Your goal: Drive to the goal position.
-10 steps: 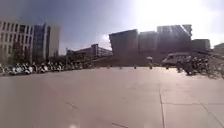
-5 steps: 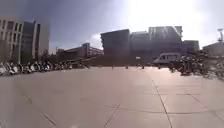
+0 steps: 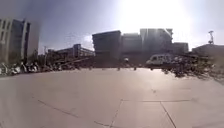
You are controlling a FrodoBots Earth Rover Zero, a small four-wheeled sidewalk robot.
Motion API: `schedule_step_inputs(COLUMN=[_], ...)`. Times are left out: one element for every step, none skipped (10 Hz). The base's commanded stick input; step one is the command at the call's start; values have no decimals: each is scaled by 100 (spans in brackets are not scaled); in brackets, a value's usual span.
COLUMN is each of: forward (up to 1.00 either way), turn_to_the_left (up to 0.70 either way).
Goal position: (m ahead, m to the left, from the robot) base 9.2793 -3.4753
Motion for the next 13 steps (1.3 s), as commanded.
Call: schedule_step_inputs(forward=[100,100,100,100,100,100,100,100,100,100,100,100,100], turn_to_the_left=[-23,-27,-27,-27,-27,-27,-27,-27,-27,-25,-7,0,0])
